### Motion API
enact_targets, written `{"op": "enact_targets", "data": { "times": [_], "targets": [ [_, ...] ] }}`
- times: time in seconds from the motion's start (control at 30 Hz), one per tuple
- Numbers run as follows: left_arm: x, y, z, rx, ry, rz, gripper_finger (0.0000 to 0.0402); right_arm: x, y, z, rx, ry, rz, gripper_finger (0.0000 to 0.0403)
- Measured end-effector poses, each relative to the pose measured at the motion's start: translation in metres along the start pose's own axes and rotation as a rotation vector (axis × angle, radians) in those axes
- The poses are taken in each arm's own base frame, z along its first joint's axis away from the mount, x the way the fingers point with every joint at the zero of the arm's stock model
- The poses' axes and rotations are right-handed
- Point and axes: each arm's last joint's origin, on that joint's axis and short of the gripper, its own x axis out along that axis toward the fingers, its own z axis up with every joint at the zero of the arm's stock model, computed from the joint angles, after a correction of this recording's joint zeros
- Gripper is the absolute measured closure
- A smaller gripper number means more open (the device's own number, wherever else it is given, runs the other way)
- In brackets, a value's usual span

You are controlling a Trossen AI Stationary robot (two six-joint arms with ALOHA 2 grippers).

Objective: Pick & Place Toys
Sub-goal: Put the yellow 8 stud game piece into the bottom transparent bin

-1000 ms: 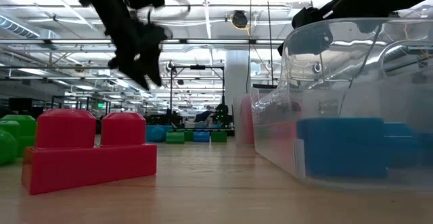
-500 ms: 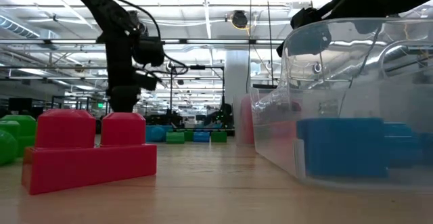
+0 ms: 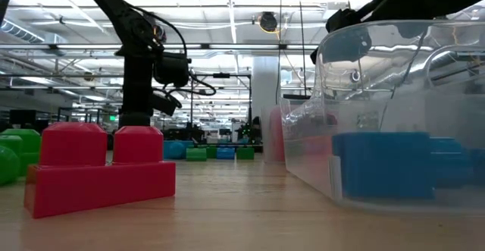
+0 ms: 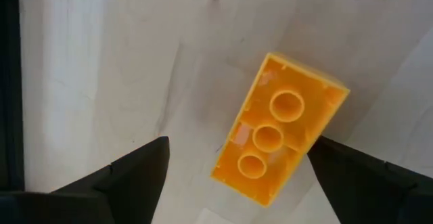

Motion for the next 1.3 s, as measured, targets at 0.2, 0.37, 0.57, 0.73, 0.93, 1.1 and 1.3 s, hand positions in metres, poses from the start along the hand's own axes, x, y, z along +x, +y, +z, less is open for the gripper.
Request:
{"op": "enact_targets", "data": {
  "times": [0.2, 0.37, 0.57, 0.73, 0.93, 1.1, 1.3],
  "targets": [
    [0.001, -0.004, 0.0, 0.053, -0.003, -0.029, 0.0157, 0.0, 0.0, -0.001, 0.0, 0.014, -0.002, 0.0023],
    [0.0, -0.007, 0.003, 0.007, -0.036, -0.04, 0.026, 0.0, 0.0, -0.001, 0.001, 0.015, -0.002, 0.0023],
    [-0.011, -0.016, 0.004, -0.056, -0.08, -0.084, 0.0261, 0.0, 0.0, -0.001, 0.0, 0.015, -0.003, 0.0023],
    [-0.046, -0.039, -0.002, -0.076, -0.188, -0.128, 0.0262, -0.006, 0.0, 0.004, -0.007, -0.013, 0.0, 0.0023],
    [-0.104, -0.093, -0.006, -0.044, -0.519, -0.146, 0.0262, -0.014, 0.0, 0.01, -0.025, -0.05, 0.004, 0.0023],
    [-0.141, -0.154, -0.009, 0.063, -0.902, -0.201, 0.0262, -0.013, -0.003, 0.012, -0.038, -0.075, -0.075, 0.0023],
    [-0.16, -0.213, -0.019, 0.17, -1.162, -0.239, 0.0262, -0.014, -0.012, 0.017, -0.025, -0.137, -0.277, 0.0023]
  ]
}}
